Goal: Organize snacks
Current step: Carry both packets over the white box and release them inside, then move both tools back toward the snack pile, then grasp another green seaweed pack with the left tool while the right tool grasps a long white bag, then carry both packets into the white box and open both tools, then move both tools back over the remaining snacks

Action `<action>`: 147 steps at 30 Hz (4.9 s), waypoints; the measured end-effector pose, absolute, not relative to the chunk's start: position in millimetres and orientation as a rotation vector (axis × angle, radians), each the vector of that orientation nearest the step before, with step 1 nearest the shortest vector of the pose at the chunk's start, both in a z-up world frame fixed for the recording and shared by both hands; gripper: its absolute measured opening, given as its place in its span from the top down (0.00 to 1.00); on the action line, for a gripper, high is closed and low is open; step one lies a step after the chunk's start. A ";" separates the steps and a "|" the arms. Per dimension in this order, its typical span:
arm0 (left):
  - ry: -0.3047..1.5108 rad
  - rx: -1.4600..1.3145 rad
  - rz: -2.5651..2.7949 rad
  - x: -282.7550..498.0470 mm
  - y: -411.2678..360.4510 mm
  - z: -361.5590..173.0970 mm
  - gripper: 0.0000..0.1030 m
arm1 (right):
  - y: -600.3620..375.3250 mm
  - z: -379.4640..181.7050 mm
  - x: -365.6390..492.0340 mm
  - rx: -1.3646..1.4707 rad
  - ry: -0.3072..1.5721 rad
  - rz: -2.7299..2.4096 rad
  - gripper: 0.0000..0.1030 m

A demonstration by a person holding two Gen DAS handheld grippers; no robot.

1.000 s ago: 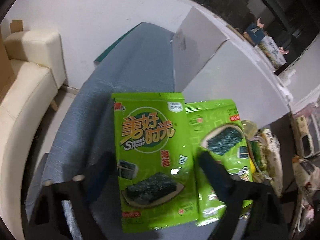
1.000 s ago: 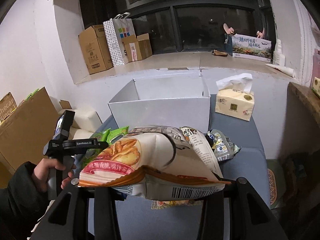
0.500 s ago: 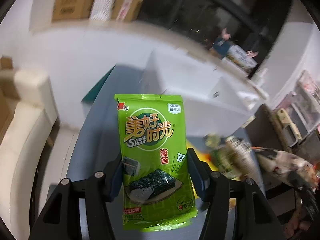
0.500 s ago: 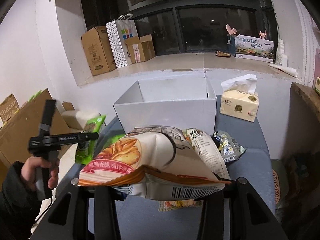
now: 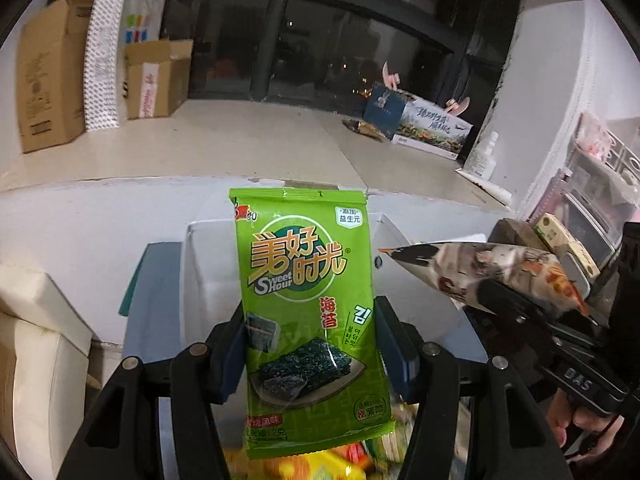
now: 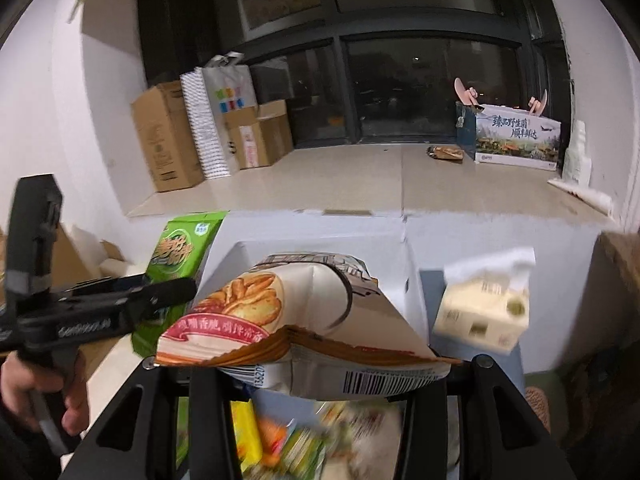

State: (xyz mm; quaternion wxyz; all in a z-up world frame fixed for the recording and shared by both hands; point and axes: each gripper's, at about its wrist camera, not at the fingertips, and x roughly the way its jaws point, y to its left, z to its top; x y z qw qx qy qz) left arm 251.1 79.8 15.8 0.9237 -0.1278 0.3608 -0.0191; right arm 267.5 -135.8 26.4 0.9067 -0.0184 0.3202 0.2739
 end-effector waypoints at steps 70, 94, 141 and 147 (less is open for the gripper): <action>0.727 -0.191 0.005 28.3 78.7 -77.4 0.00 | -211.2 -141.5 222.5 0.005 1.053 0.537 0.61; 0.965 -0.180 -0.030 84.6 85.8 -144.5 0.35 | -245.0 -35.2 119.6 0.042 0.772 0.583 0.61; 0.756 -0.158 0.023 305.9 85.4 -0.1 0.00 | -125.0 -13.6 368.3 0.057 0.816 0.537 0.00; 0.721 -0.156 0.000 286.5 84.9 10.6 0.00 | -136.8 -4.0 349.7 0.088 0.790 0.562 0.00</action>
